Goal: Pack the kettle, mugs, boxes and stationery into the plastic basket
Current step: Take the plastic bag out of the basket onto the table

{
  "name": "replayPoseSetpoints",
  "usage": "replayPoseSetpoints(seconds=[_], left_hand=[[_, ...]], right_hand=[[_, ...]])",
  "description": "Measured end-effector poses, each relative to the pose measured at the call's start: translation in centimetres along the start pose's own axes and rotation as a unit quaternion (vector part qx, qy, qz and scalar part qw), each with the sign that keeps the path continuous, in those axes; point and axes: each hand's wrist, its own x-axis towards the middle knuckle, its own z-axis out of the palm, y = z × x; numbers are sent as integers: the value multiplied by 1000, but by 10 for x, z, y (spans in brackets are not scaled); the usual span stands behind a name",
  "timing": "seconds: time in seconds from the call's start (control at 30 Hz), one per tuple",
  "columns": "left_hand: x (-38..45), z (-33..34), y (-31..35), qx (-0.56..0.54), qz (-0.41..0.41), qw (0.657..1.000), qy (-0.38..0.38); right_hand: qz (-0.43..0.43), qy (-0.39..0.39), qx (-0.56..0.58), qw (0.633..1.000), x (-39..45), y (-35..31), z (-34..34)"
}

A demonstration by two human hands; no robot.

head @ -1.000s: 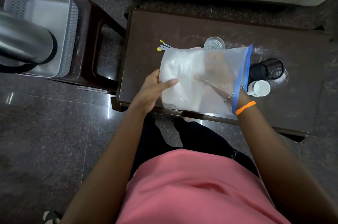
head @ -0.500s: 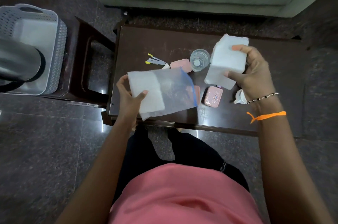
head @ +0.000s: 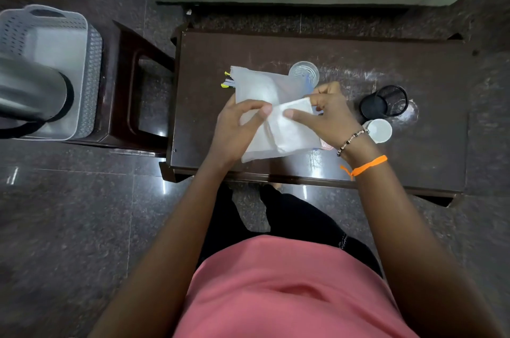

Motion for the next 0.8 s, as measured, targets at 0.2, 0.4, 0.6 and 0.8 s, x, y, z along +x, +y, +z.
replayPoseSetpoints(seconds=[0.2, 0.4, 0.6, 0.8], left_hand=[[7, 13, 3, -64, -45, 996, -50], [19, 36, 3, -171, -129, 977, -17], [30, 59, 0, -138, -124, 981, -50], [42, 79, -10, -154, -166, 972, -71]], right_hand=[[70, -39, 120, 990, 7, 2, 1], [178, 18, 364, 914, 0, 29, -3], [187, 229, 298, 907, 7, 76, -30], [242, 411, 25, 879, 38, 154, -82]])
